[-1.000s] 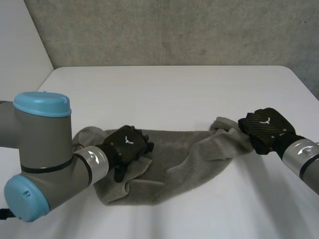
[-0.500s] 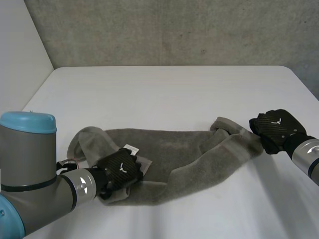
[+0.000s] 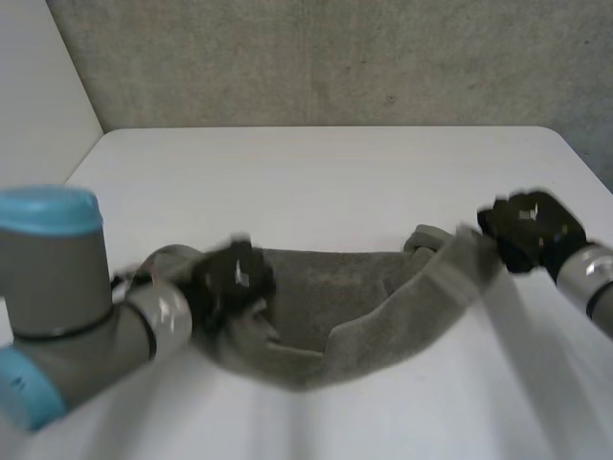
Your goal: Fold the towel.
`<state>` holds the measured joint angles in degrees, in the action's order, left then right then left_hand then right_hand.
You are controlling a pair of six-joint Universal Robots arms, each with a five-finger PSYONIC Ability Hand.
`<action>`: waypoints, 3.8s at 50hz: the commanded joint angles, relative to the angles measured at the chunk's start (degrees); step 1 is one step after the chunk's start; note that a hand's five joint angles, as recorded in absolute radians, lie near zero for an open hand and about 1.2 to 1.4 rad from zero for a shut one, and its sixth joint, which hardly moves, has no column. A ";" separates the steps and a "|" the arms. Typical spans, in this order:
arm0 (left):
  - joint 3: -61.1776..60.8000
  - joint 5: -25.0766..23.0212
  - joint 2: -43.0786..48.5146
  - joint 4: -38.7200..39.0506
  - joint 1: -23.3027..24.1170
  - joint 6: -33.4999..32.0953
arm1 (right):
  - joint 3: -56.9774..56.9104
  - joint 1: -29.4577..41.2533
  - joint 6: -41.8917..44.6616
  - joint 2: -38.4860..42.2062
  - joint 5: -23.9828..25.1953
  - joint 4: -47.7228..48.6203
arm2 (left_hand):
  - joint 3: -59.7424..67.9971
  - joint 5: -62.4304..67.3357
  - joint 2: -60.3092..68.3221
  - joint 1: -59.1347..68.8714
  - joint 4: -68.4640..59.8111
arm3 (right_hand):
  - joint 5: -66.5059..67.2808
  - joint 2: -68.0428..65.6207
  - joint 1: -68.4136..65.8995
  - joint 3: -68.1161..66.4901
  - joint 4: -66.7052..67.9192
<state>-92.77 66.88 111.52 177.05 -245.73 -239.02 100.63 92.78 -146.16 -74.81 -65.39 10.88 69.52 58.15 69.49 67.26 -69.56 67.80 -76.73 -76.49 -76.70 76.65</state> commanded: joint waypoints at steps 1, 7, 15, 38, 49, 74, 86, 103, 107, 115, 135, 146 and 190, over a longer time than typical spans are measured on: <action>19.12 11.60 -0.25 9.54 0.07 15.87 | -20.44 7.33 -15.51 -1.82 -6.04 8.07 | 10.48 11.85 10.51 12.74 -10.44 | 2.20 -3.27 -3.51 -3.30 3.35; 35.64 21.97 0.10 12.18 -0.37 34.85 | -26.71 7.24 -29.18 -5.70 -10.28 15.75 | 10.48 11.85 10.51 12.74 -10.44 | 2.20 -3.27 -3.51 -3.30 3.35; 29.40 23.56 -2.89 9.28 -5.73 41.09 | -25.48 7.24 -35.07 -5.79 -9.58 13.37 | 10.48 11.85 10.51 12.74 -10.44 | 2.20 -3.27 -3.51 -3.30 3.35; -23.42 17.76 -7.72 14.12 -16.19 50.76 | 2.37 -3.30 19.61 2.56 5.72 -16.87 | -35.45 -34.08 -35.42 -33.19 35.48 | 2.20 -3.27 -3.51 -3.30 3.35; -23.94 16.88 -16.50 21.21 -16.19 50.32 | 5.98 -3.65 7.83 0.80 5.72 -5.79 | -53.42 -52.05 -53.39 -51.16 53.46 | 2.20 -3.27 -3.51 -3.30 3.35; -34.50 -10.19 -16.42 15.61 -20.93 9.36 | 8.01 -7.17 -1.38 0.36 4.84 -1.74 | -37.10 -35.73 -37.07 -34.84 37.14 | 2.20 -3.27 -3.51 -3.30 3.35; -32.92 -9.93 -10.36 15.52 -21.46 7.87 | 7.39 -9.28 -11.34 -0.69 4.75 -1.74 | -32.39 -31.02 -32.36 -30.13 32.43 | 2.20 -3.27 -3.51 -3.30 3.35; -31.51 -9.31 -8.07 22.11 -21.55 7.78 | 7.83 -8.84 -11.34 -0.69 4.75 -1.74 | -20.96 -19.58 -20.92 -18.69 20.99 | 2.20 -3.27 -3.51 -3.30 3.35; -30.54 -9.23 -8.07 22.38 -21.55 7.78 | 7.83 -8.84 -11.34 -0.69 4.84 -1.74 | -20.96 -19.58 -20.92 -18.69 20.99 | 2.20 -3.27 -3.51 -3.30 3.35; -29.31 -9.31 -7.55 22.64 -21.55 7.78 | 7.83 -8.84 -11.16 -0.69 4.84 -1.74 | -21.96 -20.59 -21.93 -19.70 22.00 | 2.20 -3.27 -3.51 -3.30 3.35; -27.82 -9.49 -8.16 21.76 -25.59 0.41 | 7.83 -8.84 -10.37 -0.34 4.84 -1.57 | -35.92 -34.55 -35.89 -33.66 35.96 | 2.20 -3.27 -3.51 -3.30 3.35; -28.43 -9.67 -7.37 20.00 -26.03 -2.33 | 7.74 -8.84 -10.37 -0.16 4.75 -1.57 | -37.10 -35.73 -37.07 -34.84 37.14 | 2.20 -3.27 -3.51 -3.30 3.35; -25.71 -8.17 -27.85 29.76 -28.84 14.72 | -2.89 -8.75 -11.69 -18.18 5.01 -14.75 | 10.48 11.85 10.51 12.74 -10.44 | 2.20 -3.27 -3.51 -3.30 3.35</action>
<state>-119.93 58.01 96.32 207.68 -273.80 -236.13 103.65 84.00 -157.50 -84.73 -61.00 3.50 69.57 58.49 69.82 65.63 -69.77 68.03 -77.09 -77.41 -76.95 76.76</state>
